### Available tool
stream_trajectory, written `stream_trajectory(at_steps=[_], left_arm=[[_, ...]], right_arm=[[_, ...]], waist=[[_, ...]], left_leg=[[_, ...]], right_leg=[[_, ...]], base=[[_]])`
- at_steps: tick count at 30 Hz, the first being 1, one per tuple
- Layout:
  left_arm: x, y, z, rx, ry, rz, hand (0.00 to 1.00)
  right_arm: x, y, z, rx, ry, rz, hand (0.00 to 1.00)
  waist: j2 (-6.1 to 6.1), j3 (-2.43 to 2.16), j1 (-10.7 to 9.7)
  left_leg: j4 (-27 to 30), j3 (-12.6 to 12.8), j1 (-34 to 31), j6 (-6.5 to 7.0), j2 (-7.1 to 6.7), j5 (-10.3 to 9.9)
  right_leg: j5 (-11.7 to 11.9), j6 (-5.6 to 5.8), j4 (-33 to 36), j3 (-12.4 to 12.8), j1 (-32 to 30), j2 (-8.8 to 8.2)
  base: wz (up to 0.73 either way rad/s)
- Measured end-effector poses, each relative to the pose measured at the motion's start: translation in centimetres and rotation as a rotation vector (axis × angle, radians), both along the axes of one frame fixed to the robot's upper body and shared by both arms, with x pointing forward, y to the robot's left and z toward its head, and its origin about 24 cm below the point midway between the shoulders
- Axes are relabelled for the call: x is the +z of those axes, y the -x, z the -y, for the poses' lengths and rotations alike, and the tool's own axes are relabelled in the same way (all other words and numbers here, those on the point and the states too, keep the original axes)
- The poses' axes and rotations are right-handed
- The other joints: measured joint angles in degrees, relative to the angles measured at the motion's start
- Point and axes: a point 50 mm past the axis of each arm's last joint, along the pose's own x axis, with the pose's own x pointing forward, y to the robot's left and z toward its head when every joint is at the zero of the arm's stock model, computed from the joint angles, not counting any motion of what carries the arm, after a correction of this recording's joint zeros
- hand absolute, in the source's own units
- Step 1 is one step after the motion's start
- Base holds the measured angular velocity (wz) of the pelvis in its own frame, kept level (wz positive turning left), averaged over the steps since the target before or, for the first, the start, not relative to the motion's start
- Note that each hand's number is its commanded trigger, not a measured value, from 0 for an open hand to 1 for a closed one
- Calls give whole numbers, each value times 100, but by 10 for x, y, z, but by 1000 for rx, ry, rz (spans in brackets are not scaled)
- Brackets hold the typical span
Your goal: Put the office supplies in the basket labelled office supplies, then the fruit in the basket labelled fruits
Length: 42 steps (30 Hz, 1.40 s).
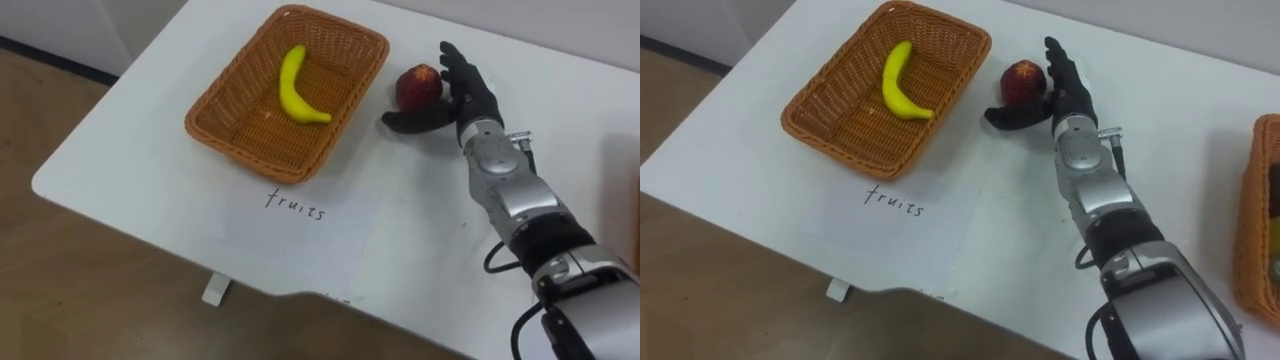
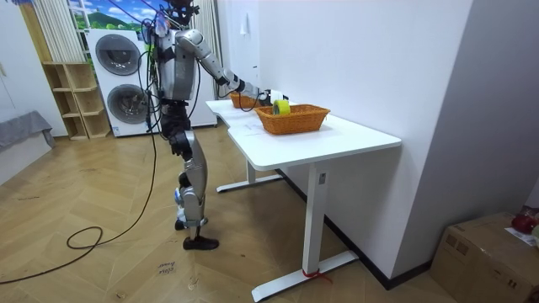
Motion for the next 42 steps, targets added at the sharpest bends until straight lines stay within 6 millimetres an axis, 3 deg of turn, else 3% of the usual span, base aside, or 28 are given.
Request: stream_trajectory(at_steps=[12, 13, 28, 31, 42], left_arm=[[-3, 11, 0, -2, 19, -60, 0], [-3, 12, 0, -1, 17, -65, 0], [-3, 8, -1, -24, 9, -71, 0], [-3, 8, -2, -25, 7, -73, 0], [-2, 7, -5, -27, 14, -76, 0]], right_arm=[[-5, 2, 2, 16, 91, -8, 0], [-6, 2, 2, 15, 94, -9, 100], [-2, 0, 16, -28, 234, 6, 100], [-2, 0, 15, -26, 227, 4, 100], [-5, 0, 6, 13, 181, -11, 100]], waist=[[11, 4, 25], [11, 4, 26], [-75, 34, 10], [-146, 43, 8], [-169, 33, 12]], left_leg=[[-5, -8, 15, 6, -17, 4], [-5, -15, 14, 7, -20, 5], [-50, -37, -2, 17, -44, 12], [-60, -37, -5, 17, -44, 12], [-45, -56, -13, 18, -44, 13]], right_leg=[[0, 0, 3, -27, 5, 19], [0, 1, 4, -28, 9, 16], [-2, 4, 7, -11, 9, 6], [-2, 4, 0, -13, 3, 11], [-2, 5, 2, -15, 6, 1]], base=[[0], [0], [0], [0], [0]])
